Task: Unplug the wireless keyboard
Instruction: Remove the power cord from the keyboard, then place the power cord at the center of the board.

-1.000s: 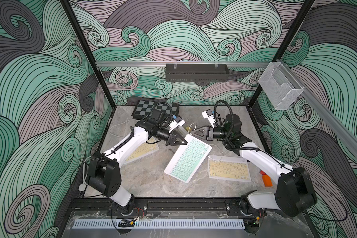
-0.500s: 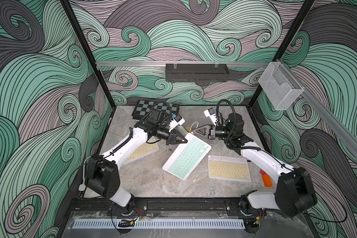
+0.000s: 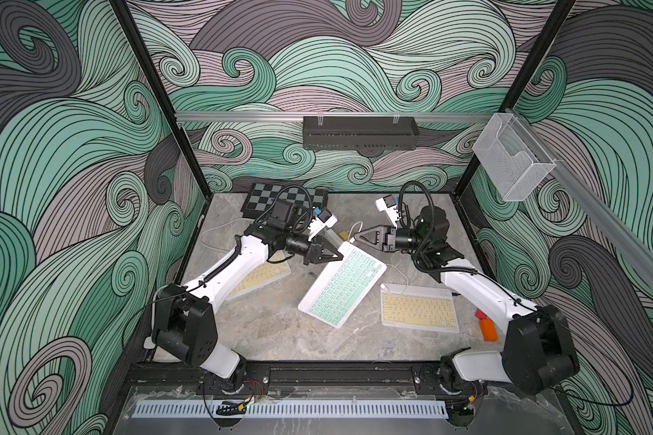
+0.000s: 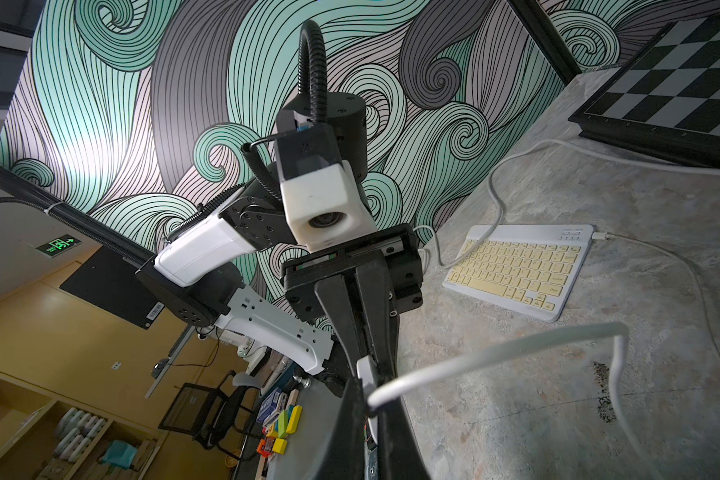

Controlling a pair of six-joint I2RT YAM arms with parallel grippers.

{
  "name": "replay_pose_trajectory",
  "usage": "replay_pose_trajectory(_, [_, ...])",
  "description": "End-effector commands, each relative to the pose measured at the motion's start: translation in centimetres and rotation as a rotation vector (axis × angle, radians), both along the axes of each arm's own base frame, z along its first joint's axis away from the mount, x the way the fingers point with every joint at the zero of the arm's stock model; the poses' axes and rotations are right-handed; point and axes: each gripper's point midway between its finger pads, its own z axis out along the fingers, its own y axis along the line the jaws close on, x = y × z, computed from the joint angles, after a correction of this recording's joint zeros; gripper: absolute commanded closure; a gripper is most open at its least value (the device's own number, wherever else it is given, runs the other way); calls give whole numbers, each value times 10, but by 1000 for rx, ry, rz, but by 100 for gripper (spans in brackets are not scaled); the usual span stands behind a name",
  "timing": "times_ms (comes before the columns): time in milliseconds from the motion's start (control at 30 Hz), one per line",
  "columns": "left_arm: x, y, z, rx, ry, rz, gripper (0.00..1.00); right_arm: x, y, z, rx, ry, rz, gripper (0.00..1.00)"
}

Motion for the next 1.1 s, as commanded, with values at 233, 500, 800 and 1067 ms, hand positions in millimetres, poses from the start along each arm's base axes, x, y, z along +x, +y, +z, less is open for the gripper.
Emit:
replay_pose_trajectory(233, [-26, 8, -25, 120, 246, -6, 100, 53, -27, 45, -3, -220, -183, 100])
replay_pose_trajectory(500, [-12, 16, -30, 229, 171, 71, 100, 58, -32, 39, -54, -203, -222, 100])
replay_pose_trajectory(800, [-2, 40, -24, 253, 117, 204, 100, 56, -36, 15, -102, -120, -252, 100])
replay_pose_trajectory(1067, [10, 81, -15, 321, 46, 421, 100, 53, -33, 18, -130, -116, -260, 100])
